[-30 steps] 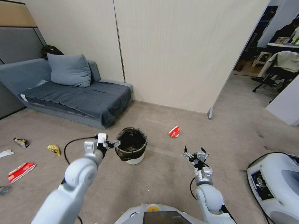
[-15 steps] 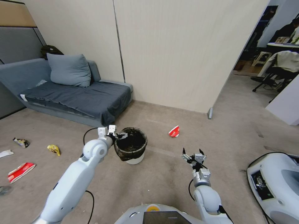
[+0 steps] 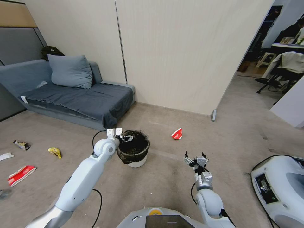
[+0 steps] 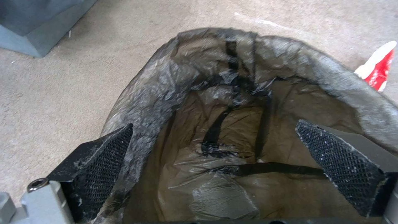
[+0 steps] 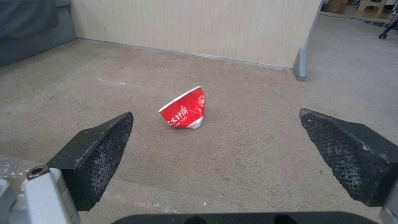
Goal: Pick up the trash bin, then pick up the garbage from the floor and place it into the trash bin.
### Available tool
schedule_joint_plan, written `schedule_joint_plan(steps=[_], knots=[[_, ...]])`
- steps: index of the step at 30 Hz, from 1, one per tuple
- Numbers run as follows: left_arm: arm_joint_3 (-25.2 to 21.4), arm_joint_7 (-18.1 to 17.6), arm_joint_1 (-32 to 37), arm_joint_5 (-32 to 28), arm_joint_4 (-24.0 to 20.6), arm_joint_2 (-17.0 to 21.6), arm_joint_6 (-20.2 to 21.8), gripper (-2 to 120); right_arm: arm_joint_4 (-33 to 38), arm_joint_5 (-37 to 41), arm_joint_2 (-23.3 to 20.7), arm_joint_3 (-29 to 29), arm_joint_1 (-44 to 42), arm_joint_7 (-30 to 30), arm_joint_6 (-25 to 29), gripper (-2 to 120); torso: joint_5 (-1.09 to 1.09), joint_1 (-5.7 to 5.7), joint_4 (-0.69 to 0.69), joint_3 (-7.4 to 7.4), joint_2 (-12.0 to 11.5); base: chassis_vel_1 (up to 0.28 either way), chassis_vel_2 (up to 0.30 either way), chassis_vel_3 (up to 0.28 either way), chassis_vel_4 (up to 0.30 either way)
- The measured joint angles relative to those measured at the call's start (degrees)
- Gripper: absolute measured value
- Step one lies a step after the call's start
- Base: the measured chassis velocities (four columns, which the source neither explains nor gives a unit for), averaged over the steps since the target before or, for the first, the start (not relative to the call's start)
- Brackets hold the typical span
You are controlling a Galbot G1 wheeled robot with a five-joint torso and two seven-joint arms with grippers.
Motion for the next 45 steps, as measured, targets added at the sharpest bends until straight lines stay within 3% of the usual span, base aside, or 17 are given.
schedule_joint_plan(steps=[35,45], knots=[[-3.4,1.6,1.0,4.4,7.4,-0.6,-0.1,99,-1.0,-0.1,-0.1,-0.3,0.3,-0.1,0.3,100,0.00,0.00,0.00,0.00,0.0,0.000,0.000,0.000,0.000],[-3.9,0.8,1.9,2.1,7.4,-0.6,-0.1,61,-1.1,-0.1,-0.3,-0.2,0.4,-0.1,0.3,100,0.00,0.00,0.00,0.00,0.0,0.000,0.000,0.000,0.000]])
